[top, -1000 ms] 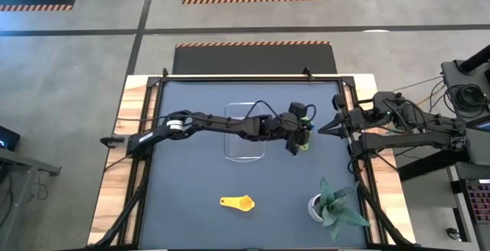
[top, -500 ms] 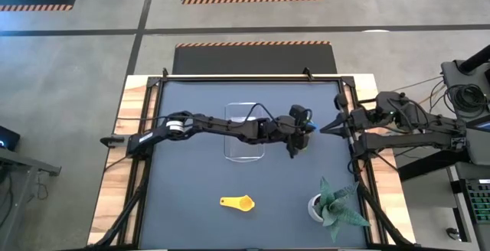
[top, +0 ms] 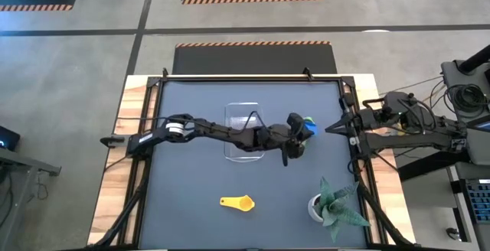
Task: Nest measuring cups in basket
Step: Stack the blue measuring cup on top of the green measuring cup
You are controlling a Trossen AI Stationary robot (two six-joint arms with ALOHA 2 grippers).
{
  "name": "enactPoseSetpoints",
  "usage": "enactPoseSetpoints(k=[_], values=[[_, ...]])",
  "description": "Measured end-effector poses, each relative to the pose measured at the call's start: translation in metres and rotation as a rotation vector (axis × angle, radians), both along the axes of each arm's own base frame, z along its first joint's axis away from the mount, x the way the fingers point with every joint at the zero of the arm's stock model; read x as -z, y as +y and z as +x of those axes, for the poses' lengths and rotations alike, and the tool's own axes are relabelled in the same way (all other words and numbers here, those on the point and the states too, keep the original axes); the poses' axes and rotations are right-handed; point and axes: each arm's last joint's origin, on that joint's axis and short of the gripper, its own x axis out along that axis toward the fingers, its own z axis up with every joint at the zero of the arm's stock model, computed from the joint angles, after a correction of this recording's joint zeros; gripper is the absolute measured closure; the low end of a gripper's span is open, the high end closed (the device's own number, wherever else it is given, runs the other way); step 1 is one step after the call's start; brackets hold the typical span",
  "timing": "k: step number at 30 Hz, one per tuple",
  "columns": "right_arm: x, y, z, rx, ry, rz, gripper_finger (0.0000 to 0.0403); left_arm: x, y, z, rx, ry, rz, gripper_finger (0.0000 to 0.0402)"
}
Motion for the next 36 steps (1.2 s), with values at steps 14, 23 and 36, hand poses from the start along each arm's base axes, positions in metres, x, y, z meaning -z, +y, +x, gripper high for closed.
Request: enactPoseSetpoints(k=[14, 23, 36], values=[[0.0, 0.0, 0.0, 0.006, -0.002, -0.012, 0.0394, 0.013, 0.003, -0.006, -0.026, -0.034, 0.063, 0.0401], [0.0, 0.0, 0.0, 0.007, -0.002, -0.01, 0.0394, 0.014, 0.005, -0.006, -0.025, -0.034, 0.053, 0.0401], [-0.001, 0.0, 0.0, 0.007, -0.009, -0.007, 0.0394, 0.022, 0.007, -0.007, -0.046, -0.003, -0.049, 0.0364]])
